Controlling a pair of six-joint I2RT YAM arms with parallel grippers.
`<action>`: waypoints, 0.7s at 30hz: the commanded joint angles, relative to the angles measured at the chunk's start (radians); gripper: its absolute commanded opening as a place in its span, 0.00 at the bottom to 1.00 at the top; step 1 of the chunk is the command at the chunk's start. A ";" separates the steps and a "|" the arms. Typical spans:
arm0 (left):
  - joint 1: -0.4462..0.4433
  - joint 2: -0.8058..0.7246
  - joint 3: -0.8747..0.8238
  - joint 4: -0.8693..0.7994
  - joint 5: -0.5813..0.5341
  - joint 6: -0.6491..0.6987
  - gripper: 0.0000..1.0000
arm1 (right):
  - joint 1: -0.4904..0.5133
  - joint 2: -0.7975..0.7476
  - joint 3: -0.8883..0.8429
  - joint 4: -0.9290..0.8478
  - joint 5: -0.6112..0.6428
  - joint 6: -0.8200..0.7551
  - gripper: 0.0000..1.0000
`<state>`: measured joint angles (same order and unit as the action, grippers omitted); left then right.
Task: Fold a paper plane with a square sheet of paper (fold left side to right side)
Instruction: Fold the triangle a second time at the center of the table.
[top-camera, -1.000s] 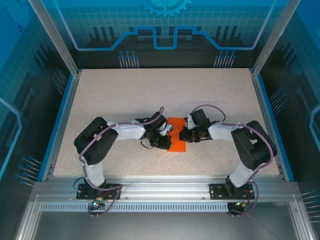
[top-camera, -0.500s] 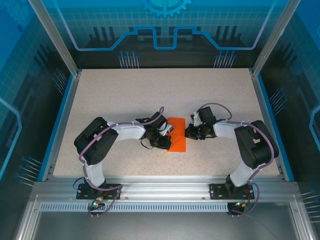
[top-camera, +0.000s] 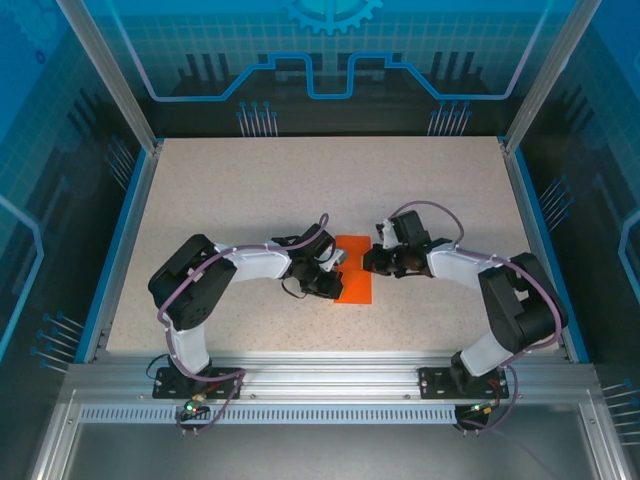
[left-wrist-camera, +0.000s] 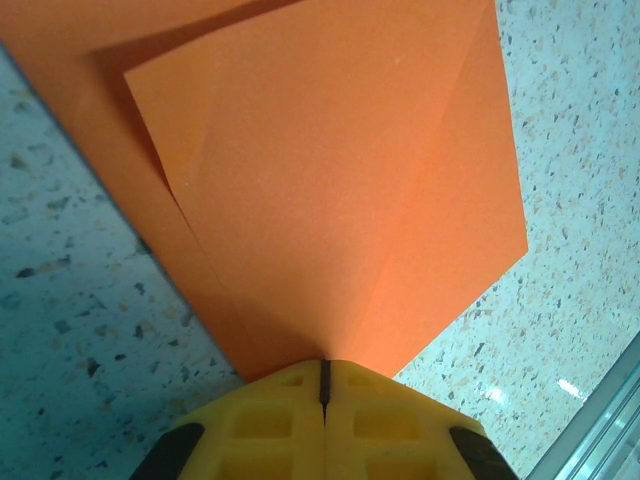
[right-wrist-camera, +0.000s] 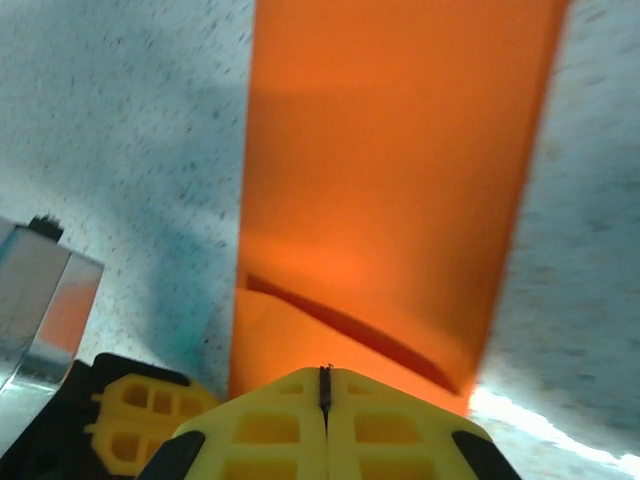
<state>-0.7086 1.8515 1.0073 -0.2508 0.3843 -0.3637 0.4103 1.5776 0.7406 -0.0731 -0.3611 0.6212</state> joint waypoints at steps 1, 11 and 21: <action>-0.015 0.031 -0.009 -0.096 -0.058 0.023 0.00 | 0.033 0.052 -0.009 0.048 -0.041 0.046 0.06; -0.017 -0.003 0.041 -0.118 -0.036 0.009 0.00 | 0.048 0.153 0.034 -0.038 -0.017 0.045 0.05; -0.017 0.039 0.147 -0.108 0.072 -0.006 0.00 | 0.045 0.167 0.022 -0.094 0.018 0.044 0.04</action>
<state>-0.7174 1.8565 1.1149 -0.3378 0.4023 -0.3664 0.4492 1.7100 0.7727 -0.0807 -0.3824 0.6624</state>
